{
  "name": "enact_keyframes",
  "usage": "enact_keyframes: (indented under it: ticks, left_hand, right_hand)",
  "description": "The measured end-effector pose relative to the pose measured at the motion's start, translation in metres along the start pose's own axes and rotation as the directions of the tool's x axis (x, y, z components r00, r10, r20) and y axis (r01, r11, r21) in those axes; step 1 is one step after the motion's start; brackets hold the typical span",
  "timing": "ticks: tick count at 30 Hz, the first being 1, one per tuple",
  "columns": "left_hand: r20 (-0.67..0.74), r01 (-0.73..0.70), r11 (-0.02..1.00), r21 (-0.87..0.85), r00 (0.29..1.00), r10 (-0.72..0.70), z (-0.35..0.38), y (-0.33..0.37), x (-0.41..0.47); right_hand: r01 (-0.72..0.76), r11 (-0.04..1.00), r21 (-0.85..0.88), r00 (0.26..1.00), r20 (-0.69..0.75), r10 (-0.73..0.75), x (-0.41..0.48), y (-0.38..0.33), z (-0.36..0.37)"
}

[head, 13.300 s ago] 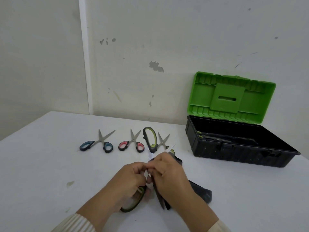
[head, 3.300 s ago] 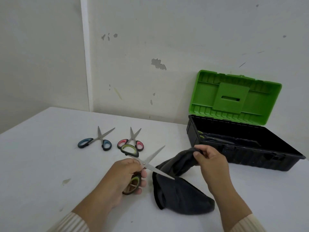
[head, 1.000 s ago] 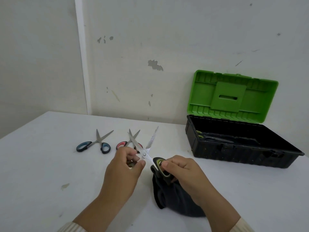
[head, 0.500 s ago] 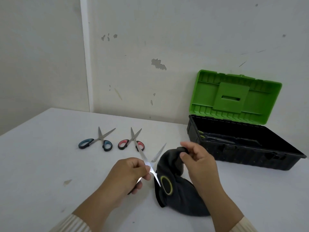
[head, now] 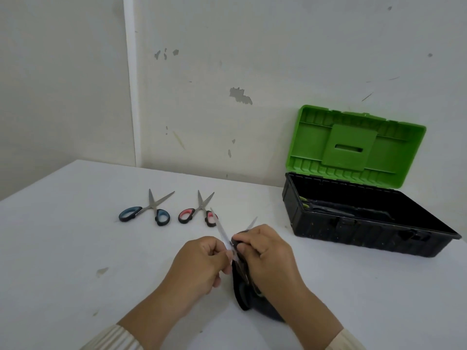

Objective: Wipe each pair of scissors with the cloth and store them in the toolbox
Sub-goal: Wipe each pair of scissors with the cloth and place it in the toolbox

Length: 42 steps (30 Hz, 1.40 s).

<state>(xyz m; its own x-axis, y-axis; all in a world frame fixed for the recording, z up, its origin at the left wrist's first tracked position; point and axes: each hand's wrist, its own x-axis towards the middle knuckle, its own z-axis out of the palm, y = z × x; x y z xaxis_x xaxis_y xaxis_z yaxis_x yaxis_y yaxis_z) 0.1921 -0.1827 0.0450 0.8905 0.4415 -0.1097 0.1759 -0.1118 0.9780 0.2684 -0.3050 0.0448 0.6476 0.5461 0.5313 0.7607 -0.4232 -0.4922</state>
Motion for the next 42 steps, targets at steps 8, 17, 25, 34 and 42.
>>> enact_keyframes:
  ticks: [8, 17, 25, 34, 42]
  left_hand:
    - [0.013, -0.023, 0.999, 0.034, 1.000, 0.022, -0.001, -0.001, 0.000]
    - [0.015, 0.008, 1.000, 0.027, 1.000, -0.009, -0.001, -0.001, 0.002]
    - [0.006, -0.023, 0.999, 0.036, 1.000, 0.023, -0.001, -0.001, -0.001]
    - [0.030, -0.045, 0.997, 0.070, 0.999, 0.043, 0.000, 0.000, -0.004]
    - [0.093, -0.015, 0.998, 0.067, 0.996, 0.009, 0.000, 0.001, -0.005]
  right_hand:
    - [0.016, 0.999, -0.037, 0.997, -0.069, -0.018, 0.000, 0.006, 0.002]
    - [-0.251, 0.933, 0.256, 0.929, -0.209, 0.307, 0.001, 0.012, -0.025]
    - [-0.135, 0.987, 0.089, 0.987, -0.080, 0.142, 0.001, 0.006, 0.001]
    - [-0.143, 0.985, 0.092, 0.985, -0.080, 0.151, -0.001, 0.009, -0.001]
    - [-0.367, 0.905, 0.213, 0.894, -0.186, 0.407, 0.011, 0.035, -0.025]
